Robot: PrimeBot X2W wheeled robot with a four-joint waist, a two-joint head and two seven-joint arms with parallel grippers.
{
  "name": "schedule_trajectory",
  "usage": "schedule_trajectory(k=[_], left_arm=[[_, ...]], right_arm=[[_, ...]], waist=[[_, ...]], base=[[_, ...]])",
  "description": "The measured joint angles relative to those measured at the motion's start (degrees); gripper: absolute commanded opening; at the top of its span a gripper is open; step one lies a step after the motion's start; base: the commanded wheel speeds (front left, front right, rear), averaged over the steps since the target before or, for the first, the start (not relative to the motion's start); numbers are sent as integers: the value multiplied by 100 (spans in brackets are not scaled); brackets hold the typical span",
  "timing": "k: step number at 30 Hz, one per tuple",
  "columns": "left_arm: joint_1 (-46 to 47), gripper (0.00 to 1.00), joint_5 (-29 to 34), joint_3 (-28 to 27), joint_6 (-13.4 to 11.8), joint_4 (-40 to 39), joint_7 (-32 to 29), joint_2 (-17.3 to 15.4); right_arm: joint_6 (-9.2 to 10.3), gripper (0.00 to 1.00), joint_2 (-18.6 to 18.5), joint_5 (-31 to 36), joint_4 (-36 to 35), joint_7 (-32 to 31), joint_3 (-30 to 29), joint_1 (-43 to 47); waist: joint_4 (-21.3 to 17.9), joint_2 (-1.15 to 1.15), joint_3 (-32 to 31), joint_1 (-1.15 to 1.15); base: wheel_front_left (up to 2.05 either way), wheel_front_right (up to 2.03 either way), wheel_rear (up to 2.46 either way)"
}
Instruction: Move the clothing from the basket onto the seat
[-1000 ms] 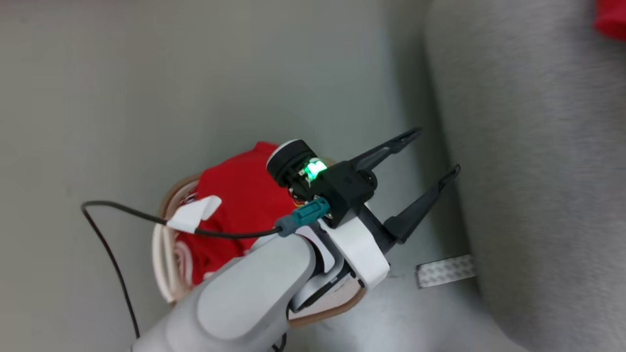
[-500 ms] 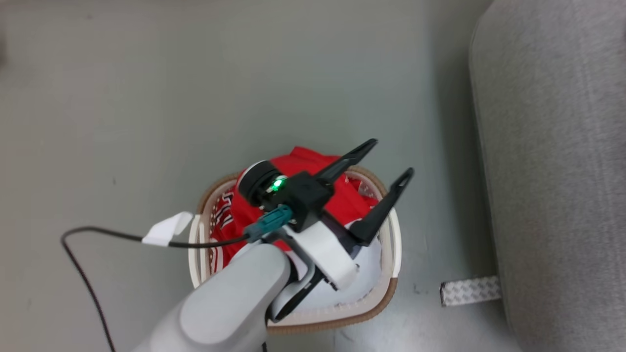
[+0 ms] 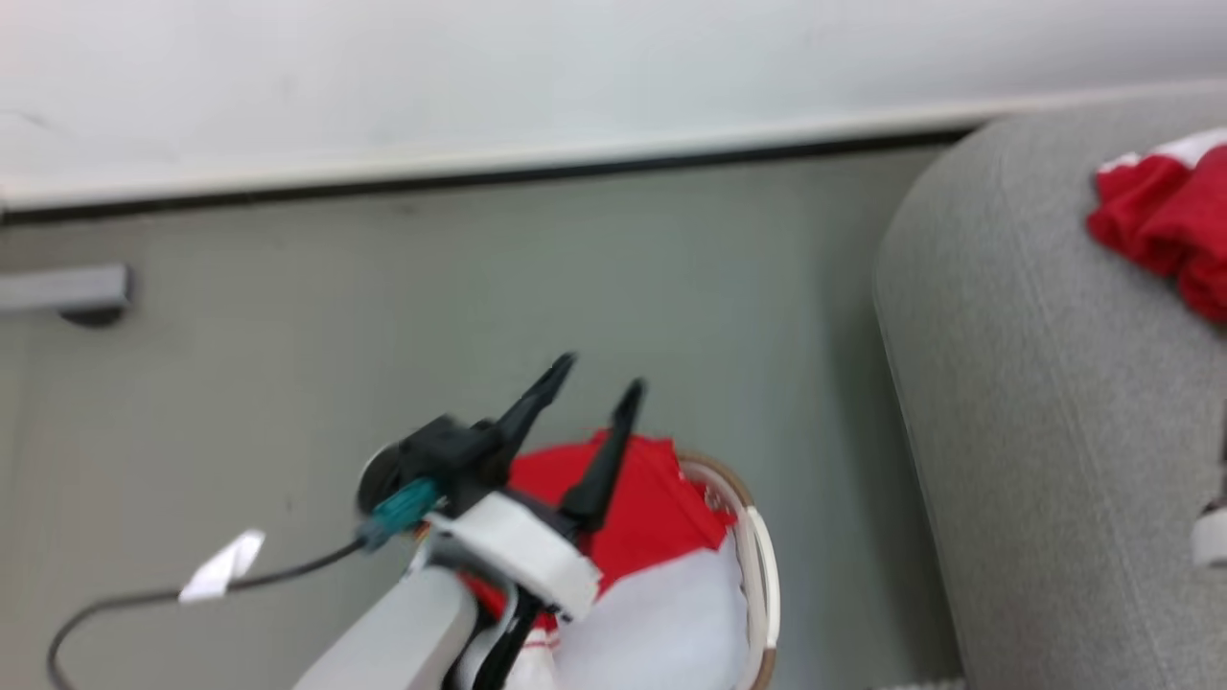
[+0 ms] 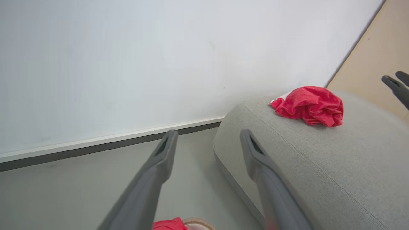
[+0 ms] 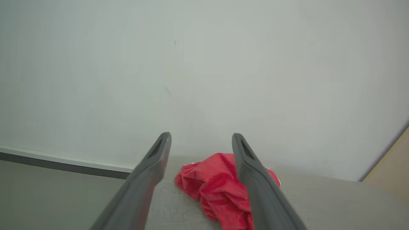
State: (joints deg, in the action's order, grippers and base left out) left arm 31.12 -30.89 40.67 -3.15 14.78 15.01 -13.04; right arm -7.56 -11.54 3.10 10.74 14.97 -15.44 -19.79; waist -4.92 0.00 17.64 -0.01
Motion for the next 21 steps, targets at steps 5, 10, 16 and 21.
schedule_trajectory(k=[5, 10, 16, 21], left_arm=[[-744, 100, -59, -597, -147, -169, 12, -48], [-1551, 100, 179, -1109, -196, -254, 12, -79], [-2387, 100, 471, -1618, -174, -353, 12, -15], [-2761, 100, 654, -1968, -83, -407, 12, 142]], right_arm=[[0, 100, 263, -119, -293, 0, 431, 743], [0, 100, 508, -219, -291, 0, 809, 1308], [0, 100, 771, -244, -130, 0, 1050, 1945], [0, 100, 849, -245, -24, 0, 1137, 2254]], waist=[[145, 0, -592, -1], [303, 0, -1120, -1], [449, 0, -1662, -1], [568, 0, -1880, -1]], base=[[0, 0, 0], [0, 0, 0], [0, 0, 0], [0, 0, 0]])
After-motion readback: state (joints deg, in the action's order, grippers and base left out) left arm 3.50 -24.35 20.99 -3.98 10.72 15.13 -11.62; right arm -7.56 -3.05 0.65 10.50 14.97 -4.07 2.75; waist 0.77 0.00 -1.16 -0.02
